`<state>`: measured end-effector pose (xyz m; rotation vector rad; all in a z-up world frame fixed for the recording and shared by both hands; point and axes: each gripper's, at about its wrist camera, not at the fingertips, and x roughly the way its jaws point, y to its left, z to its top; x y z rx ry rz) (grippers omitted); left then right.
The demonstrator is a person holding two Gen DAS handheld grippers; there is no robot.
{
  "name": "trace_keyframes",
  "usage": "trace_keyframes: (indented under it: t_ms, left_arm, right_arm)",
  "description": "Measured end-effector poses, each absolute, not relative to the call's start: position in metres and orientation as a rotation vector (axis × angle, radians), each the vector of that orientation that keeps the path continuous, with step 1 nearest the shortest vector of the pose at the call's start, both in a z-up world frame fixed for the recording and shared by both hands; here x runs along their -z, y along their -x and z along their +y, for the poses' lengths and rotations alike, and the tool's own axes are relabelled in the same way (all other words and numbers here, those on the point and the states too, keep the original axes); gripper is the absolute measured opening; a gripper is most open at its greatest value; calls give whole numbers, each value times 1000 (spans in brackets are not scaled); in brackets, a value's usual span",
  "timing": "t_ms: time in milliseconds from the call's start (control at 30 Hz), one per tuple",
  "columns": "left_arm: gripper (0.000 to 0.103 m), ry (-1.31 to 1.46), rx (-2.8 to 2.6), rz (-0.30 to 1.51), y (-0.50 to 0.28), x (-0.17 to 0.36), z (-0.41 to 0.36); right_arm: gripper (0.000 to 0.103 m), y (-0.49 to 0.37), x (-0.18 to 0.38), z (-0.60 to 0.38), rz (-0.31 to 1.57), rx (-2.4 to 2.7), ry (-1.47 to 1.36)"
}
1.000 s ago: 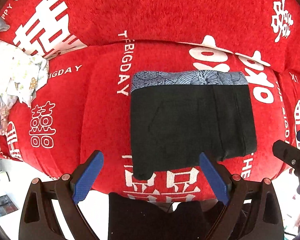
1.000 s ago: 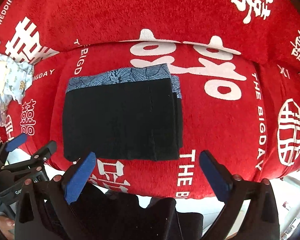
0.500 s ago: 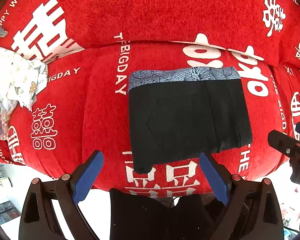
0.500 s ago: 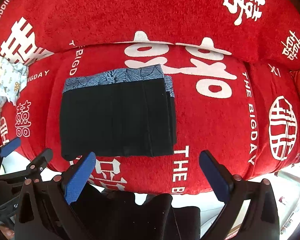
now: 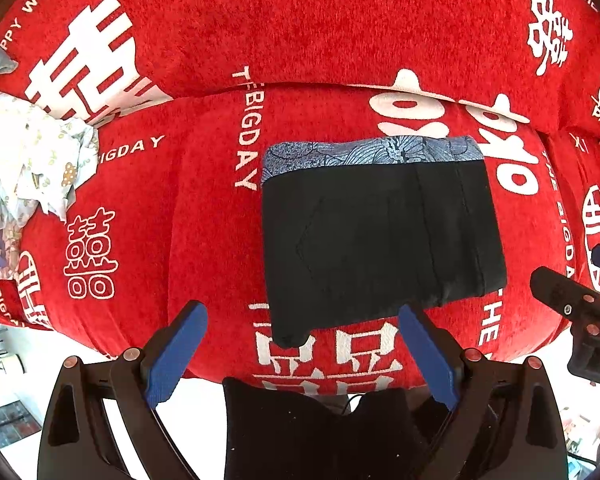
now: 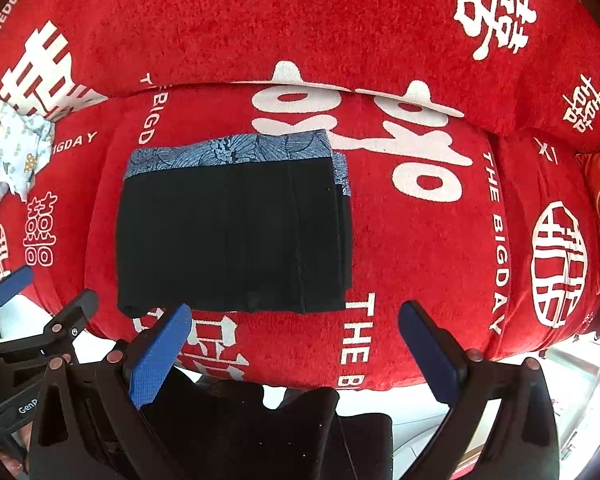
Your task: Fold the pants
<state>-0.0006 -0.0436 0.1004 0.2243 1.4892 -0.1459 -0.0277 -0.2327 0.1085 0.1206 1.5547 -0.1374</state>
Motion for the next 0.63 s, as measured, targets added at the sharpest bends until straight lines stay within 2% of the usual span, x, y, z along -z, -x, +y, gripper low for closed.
trace_keyframes:
  t_ms: [633]
  left_arm:
    - [97,-203,182,1467,-1,-102,-44]
  right_arm:
    - [103,25,-101,-226,1578,125,-117]
